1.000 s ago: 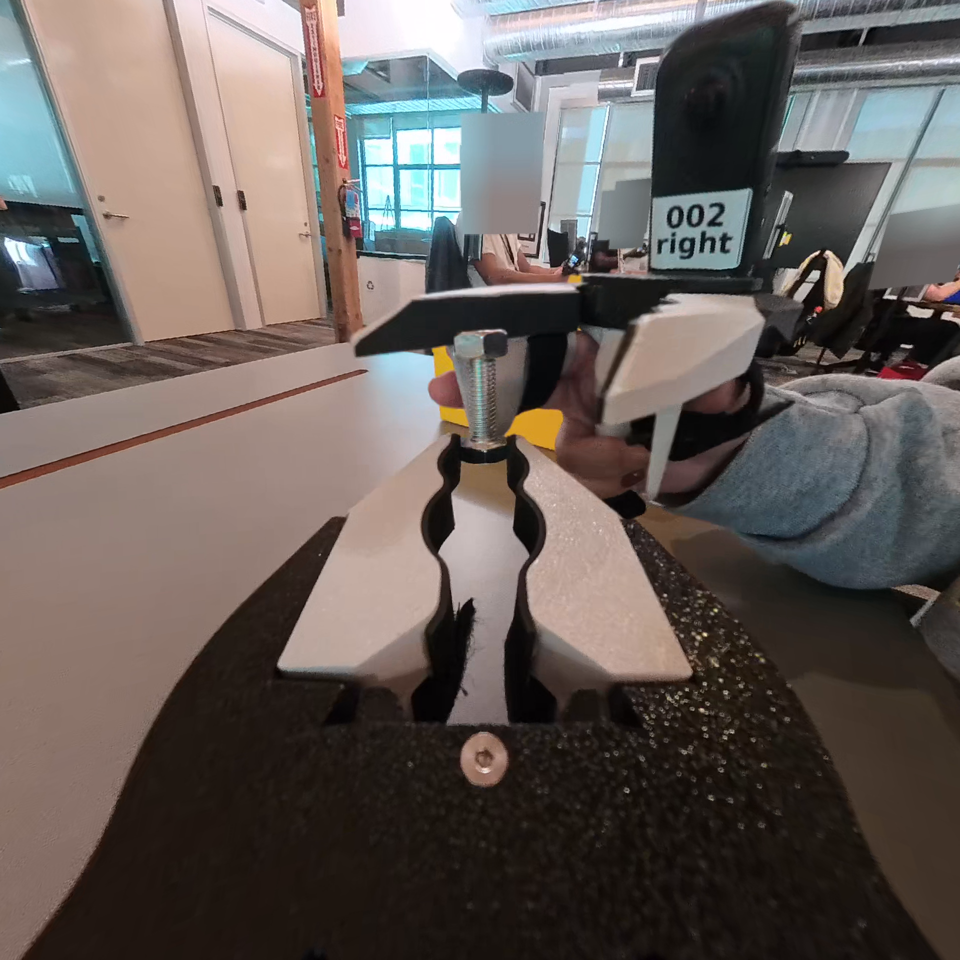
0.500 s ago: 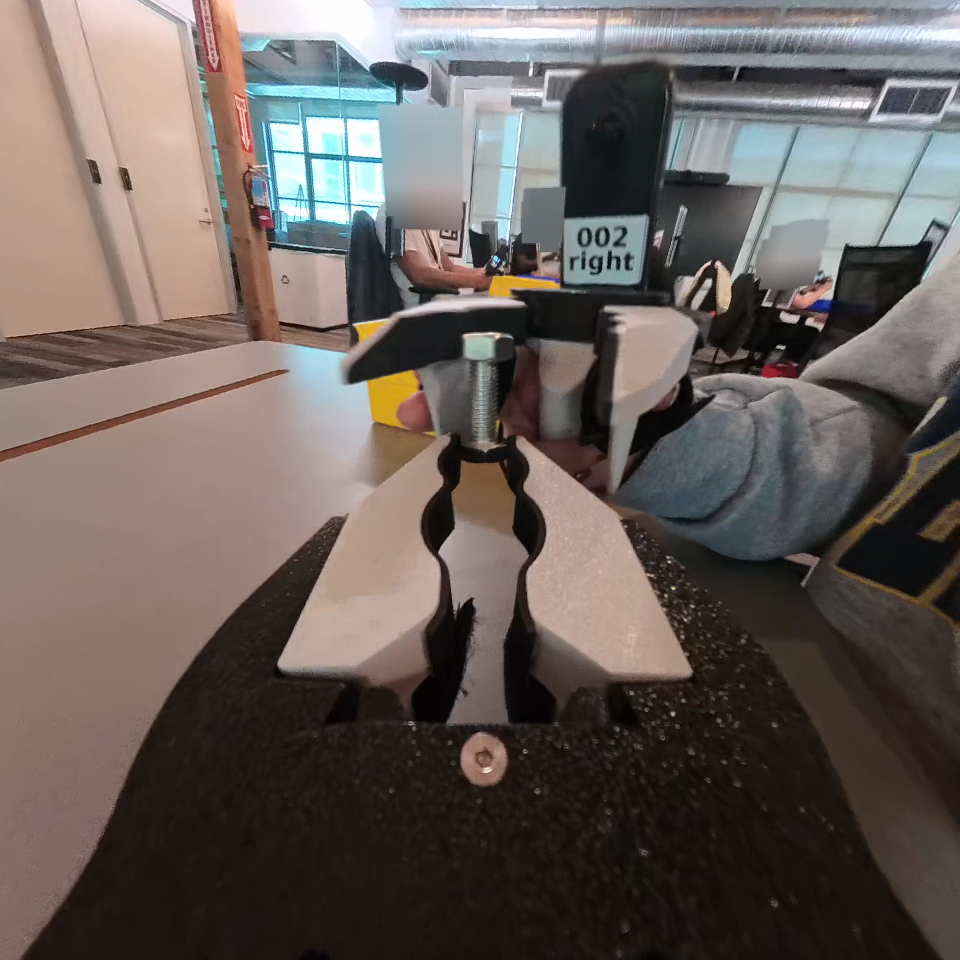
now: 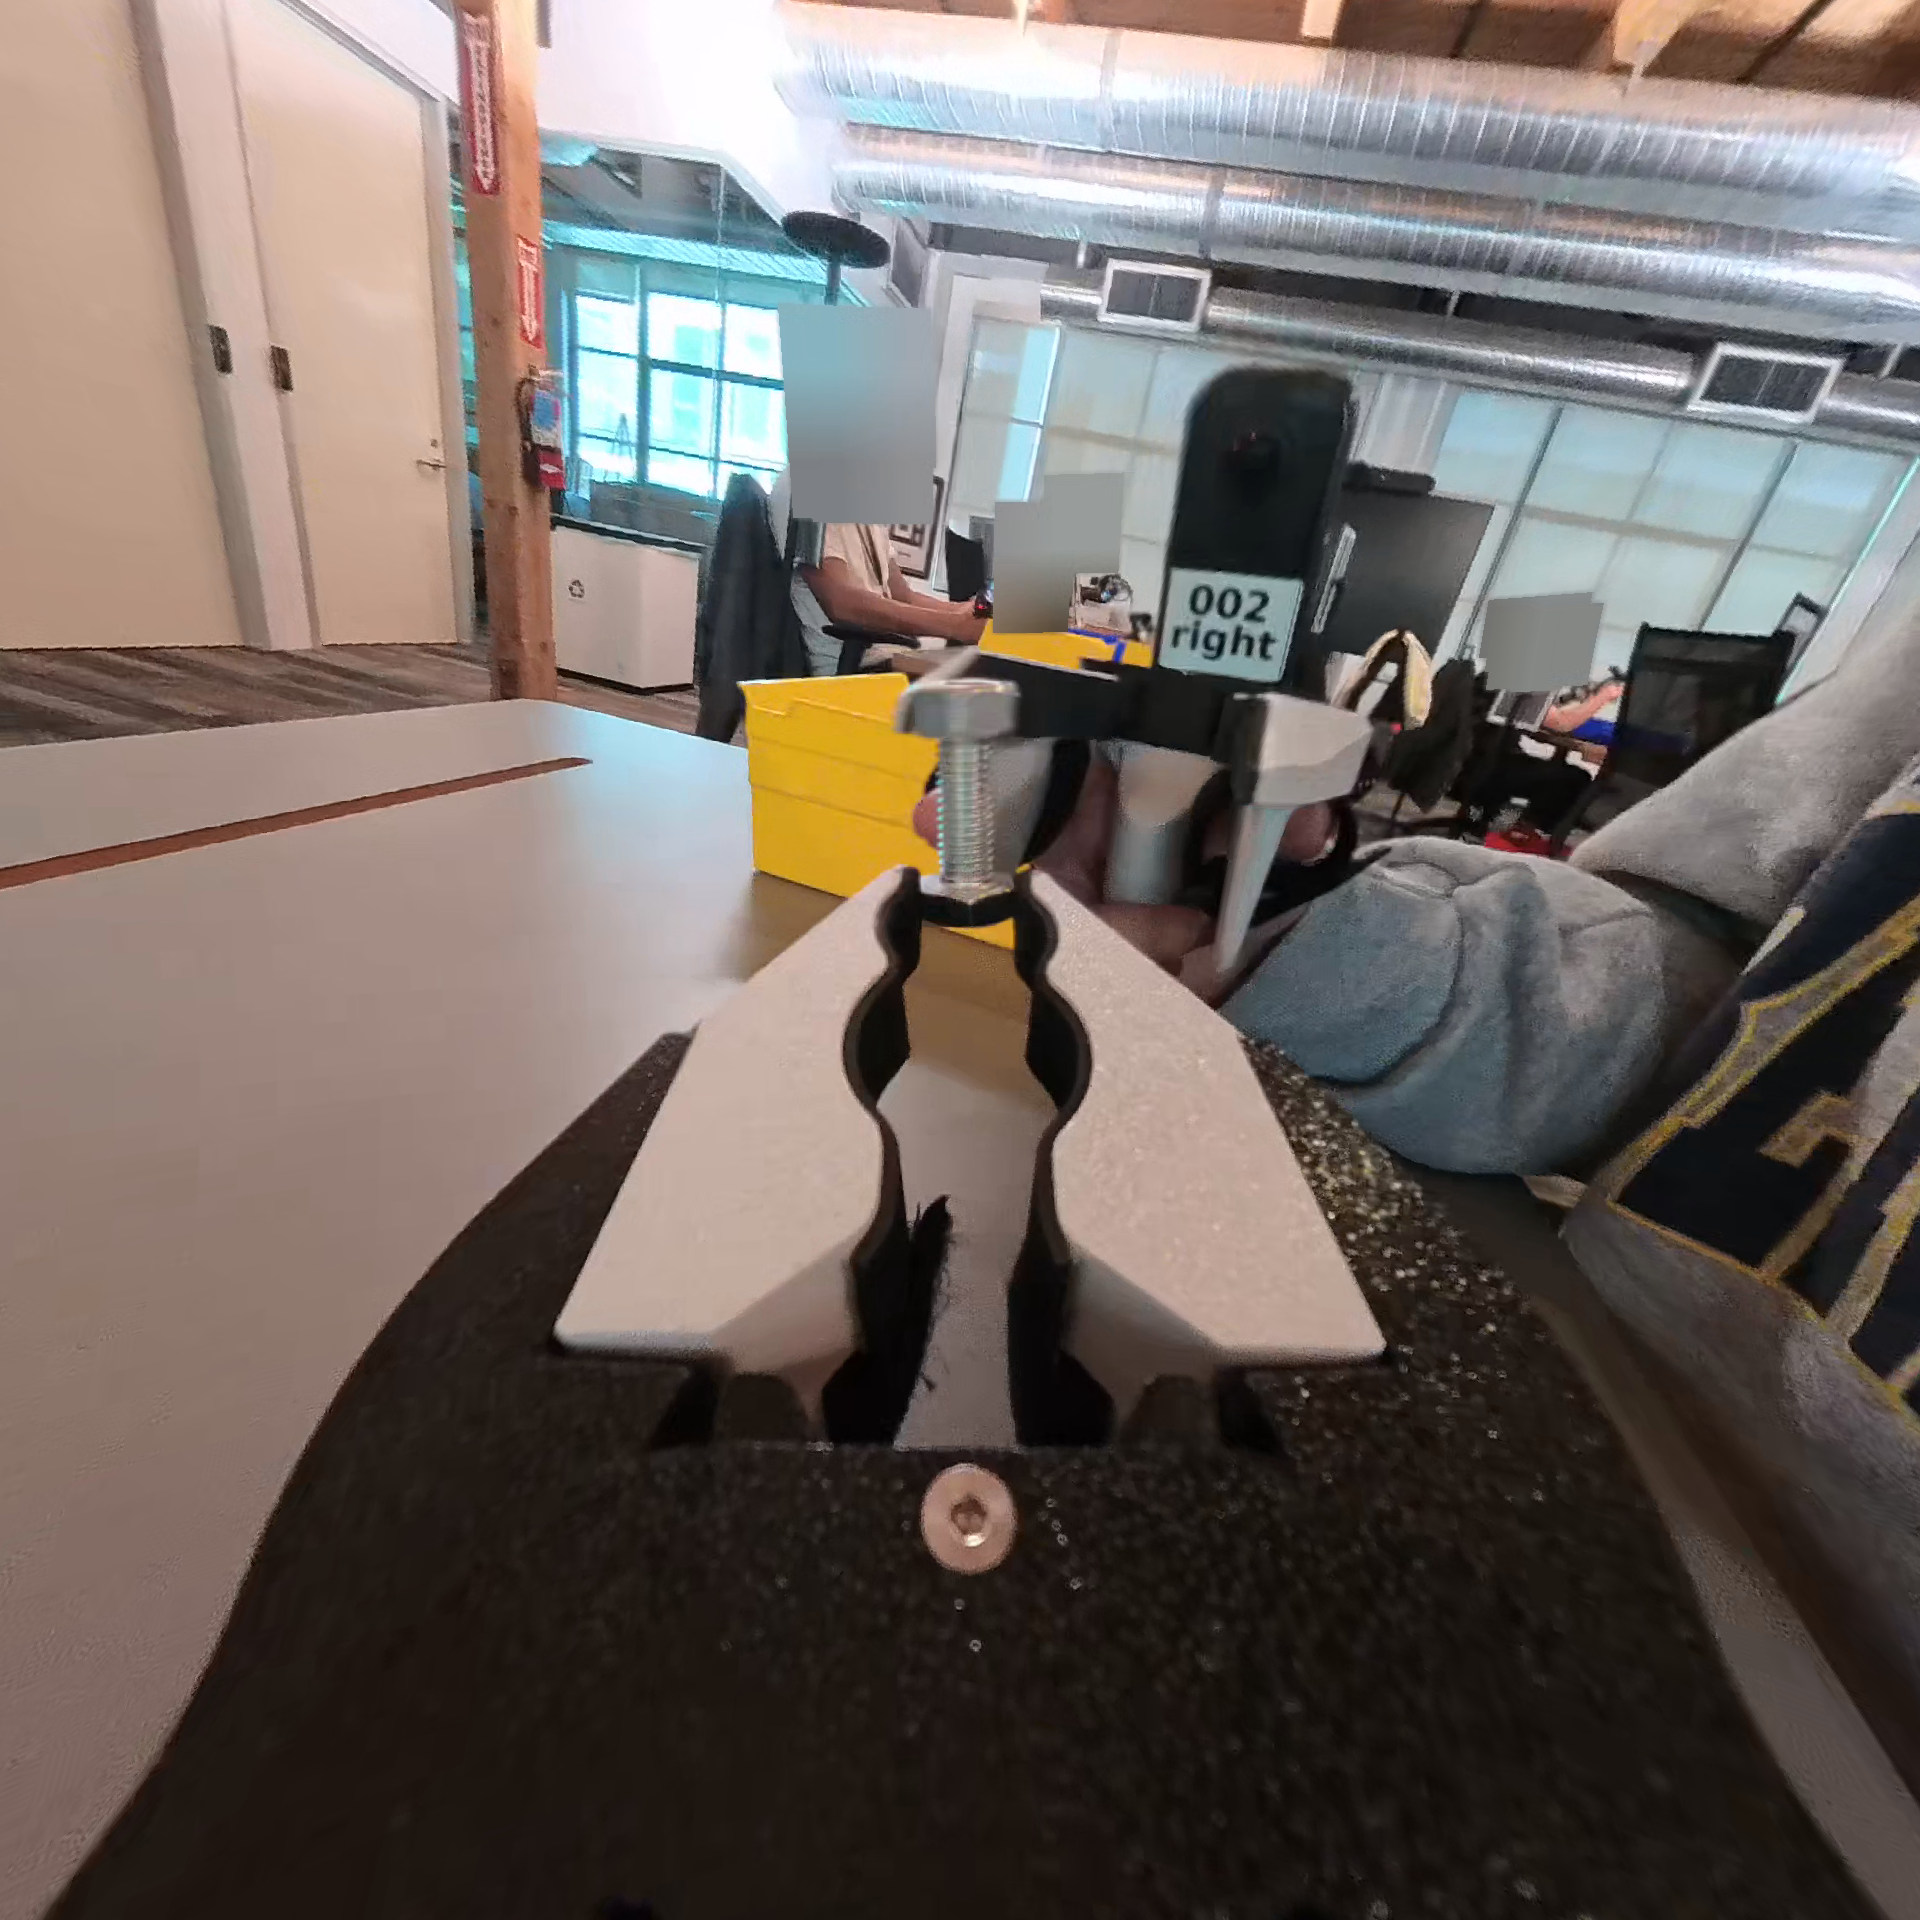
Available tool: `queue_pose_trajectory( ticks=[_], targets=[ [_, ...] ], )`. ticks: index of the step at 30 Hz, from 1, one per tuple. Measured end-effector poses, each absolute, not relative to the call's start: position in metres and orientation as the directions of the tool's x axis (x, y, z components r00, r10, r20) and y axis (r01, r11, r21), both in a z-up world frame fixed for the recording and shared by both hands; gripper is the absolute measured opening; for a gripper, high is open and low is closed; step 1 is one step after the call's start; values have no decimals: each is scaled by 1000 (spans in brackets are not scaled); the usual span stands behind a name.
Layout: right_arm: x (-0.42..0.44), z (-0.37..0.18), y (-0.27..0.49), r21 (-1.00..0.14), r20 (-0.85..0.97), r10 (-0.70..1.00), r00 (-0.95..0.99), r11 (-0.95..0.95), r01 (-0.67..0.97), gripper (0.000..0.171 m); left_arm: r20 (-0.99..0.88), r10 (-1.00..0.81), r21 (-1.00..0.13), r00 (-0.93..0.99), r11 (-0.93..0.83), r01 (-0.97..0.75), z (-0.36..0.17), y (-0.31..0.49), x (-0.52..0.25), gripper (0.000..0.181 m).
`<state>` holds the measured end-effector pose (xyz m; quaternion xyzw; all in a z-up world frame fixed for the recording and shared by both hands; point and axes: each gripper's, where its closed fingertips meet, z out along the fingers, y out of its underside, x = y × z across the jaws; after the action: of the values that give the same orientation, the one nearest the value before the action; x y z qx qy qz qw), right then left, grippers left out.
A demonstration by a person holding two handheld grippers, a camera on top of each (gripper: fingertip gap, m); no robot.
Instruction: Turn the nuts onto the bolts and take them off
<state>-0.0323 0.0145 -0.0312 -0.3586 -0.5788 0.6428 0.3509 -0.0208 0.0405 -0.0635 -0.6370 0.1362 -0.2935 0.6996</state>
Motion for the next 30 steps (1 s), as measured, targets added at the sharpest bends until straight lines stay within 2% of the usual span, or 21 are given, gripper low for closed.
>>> queue_pose_trajectory(
  ticks=[2,6,10,11,13,17,20,23,25,27,30],
  targets=[
    [-31,-32,24,-996,-48,888,-458,-76,-43,53,191,-594,-969,782,14,247,-63,40,-20,16],
    [-49,-30,10,-997,-38,870,-492,-64,-37,62,153,-641,-983,752,-19,184,-70,42,0,16],
    [-46,-35,2,-1000,-16,863,-506,-26,-14,62,161,-603,-979,781,1,203,-67,41,-14,16],
    [-40,-36,8,-1000,-5,875,-484,-18,-22,62,166,-577,-977,800,12,212,-66,41,-22,16],
    [-30,-34,22,-998,-16,890,-456,-40,-44,50,201,-556,-966,807,22,256,-63,41,-33,16],
    [-42,-30,18,-998,-27,886,-463,-52,-41,63,123,-611,-990,782,-18,141,-73,43,-6,16],
    [-50,-35,1,-999,-36,851,-524,-44,-4,65,147,-630,-985,763,-26,168,-73,44,-2,16],
    [-36,-41,8,-999,-33,855,-517,-24,24,63,186,-614,-972,767,0,236,-66,42,-13,16],
    [-23,-41,21,-999,-47,865,-499,-42,21,49,201,-585,-967,786,11,256,-64,42,-22,16],
    [-25,-34,31,-997,-59,885,-461,-73,-13,51,196,-597,-969,778,3,247,-64,42,-19,16],
    [-43,-32,16,-998,-42,875,-482,-57,-17,67,179,-648,-975,740,-16,222,-67,41,-1,16]
  ],
)
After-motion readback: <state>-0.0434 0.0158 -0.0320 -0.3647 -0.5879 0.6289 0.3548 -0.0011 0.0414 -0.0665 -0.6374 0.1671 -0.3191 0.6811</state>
